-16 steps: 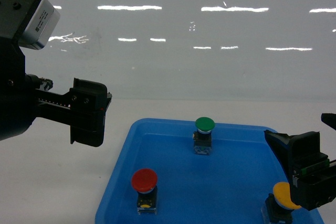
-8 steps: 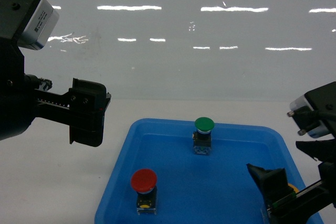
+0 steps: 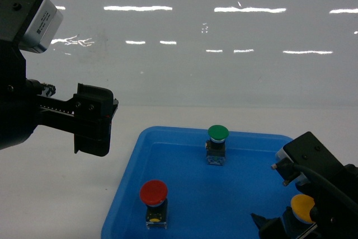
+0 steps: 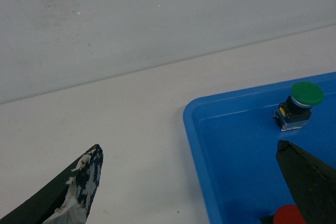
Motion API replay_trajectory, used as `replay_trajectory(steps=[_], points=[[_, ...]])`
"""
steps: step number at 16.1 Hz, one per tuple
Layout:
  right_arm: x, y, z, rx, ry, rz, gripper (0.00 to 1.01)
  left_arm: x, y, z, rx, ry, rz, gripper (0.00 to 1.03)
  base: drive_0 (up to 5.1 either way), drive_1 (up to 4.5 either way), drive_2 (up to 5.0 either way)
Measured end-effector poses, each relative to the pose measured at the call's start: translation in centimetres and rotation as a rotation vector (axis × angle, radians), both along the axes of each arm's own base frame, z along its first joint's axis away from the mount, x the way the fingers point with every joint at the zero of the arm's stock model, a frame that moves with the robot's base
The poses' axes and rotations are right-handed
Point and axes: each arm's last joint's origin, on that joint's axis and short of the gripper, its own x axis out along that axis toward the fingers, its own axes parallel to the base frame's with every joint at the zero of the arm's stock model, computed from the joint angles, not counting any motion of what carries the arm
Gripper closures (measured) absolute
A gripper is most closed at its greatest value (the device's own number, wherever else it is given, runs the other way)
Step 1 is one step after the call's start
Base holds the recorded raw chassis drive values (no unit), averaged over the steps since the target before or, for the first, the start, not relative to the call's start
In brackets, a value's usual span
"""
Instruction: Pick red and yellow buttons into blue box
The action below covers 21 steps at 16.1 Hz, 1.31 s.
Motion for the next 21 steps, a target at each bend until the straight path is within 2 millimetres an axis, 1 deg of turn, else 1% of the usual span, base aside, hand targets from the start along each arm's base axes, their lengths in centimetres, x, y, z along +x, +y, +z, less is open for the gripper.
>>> replay_trajectory(steps=[1, 2, 4, 5, 6, 7, 8, 9, 10, 11, 12, 14, 15, 17, 18, 21], points=[[0.0, 0.0, -0.5, -0.014, 0.022, 0.000, 0.03, 0.0, 0.0, 0.0, 0.000, 0.000, 0.000, 0.05, 0.0, 0.00, 0.0], [0.0, -0.2, -1.1, -0.030, 0.036, -0.007, 0.11, 0.0, 0.0, 0.0, 0.000, 0.000, 0.000, 0.05, 0.0, 0.00, 0.0], [0.2, -0.6, -1.3, -0.033, 0.033, -0.019, 0.35, 0.0, 0.0, 0.0, 0.000, 0.000, 0.000, 0.05, 0.0, 0.00, 0.0], [0.2, -0.6, -1.4, -0.032, 0.021, -0.023, 0.40, 0.0, 0.0, 0.0, 0.000, 0.000, 0.000, 0.05, 0.0, 0.00, 0.0], [0.2, -0.6, -1.4, -0.035, 0.024, -0.023, 0.51, 0.0, 0.0, 0.0, 0.000, 0.000, -0.001, 0.05, 0.0, 0.00, 0.0], [0.2, -0.6, -1.5, -0.035, 0.016, -0.025, 0.59, 0.0, 0.0, 0.0, 0.000, 0.000, -0.001, 0.05, 0.0, 0.00, 0.0], [0.2, -0.6, -1.5, -0.033, 0.004, -0.024, 0.69, 0.0, 0.0, 0.0, 0.000, 0.000, 0.000, 0.05, 0.0, 0.00, 0.0], [0.0, -0.6, -1.5, -0.030, -0.010, -0.024, 0.72, 0.0, 0.0, 0.0, 0.000, 0.000, 0.000, 0.05, 0.0, 0.00, 0.0], [-0.4, -0.8, -1.6, -0.029, -0.018, -0.027, 0.72, 0.0, 0.0, 0.0, 0.000, 0.000, 0.000, 0.05, 0.0, 0.00, 0.0], [-1.2, -1.2, -1.4, -0.026, -0.031, -0.048, 0.72, 0.0, 0.0, 0.0, 0.000, 0.000, -0.001, 0.05, 0.0, 0.00, 0.0], [-1.7, -1.7, 0.0, -0.006, -0.069, -0.073, 0.72, 0.0, 0.0, 0.0, 0.000, 0.000, 0.000, 0.05, 0.0, 0.00, 0.0], [-1.9, -2.7, 2.8, 0.052, -0.164, -0.124, 0.72, 0.0, 0.0, 0.0, 0.000, 0.000, 0.000, 0.05, 0.0, 0.00, 0.0], [-2.1, -3.1, 3.9, 0.077, -0.193, -0.140, 0.72, 0.0, 0.0, 0.0, 0.000, 0.000, 0.000, 0.05, 0.0, 0.00, 0.0], [-3.2, -4.6, 6.5, 0.136, -0.268, -0.212, 0.72, 0.0, 0.0, 0.0, 0.000, 0.000, 0.000, 0.05, 0.0, 0.00, 0.0], [-4.2, -5.7, 8.1, 0.169, -0.323, -0.287, 0.72, 0.0, 0.0, 0.0, 0.000, 0.000, 0.000, 0.05, 0.0, 0.00, 0.0], [-6.3, -7.5, 10.5, 0.214, -0.430, -0.406, 0.72, 0.0, 0.0, 0.0, 0.000, 0.000, 0.000, 0.05, 0.0, 0.00, 0.0]])
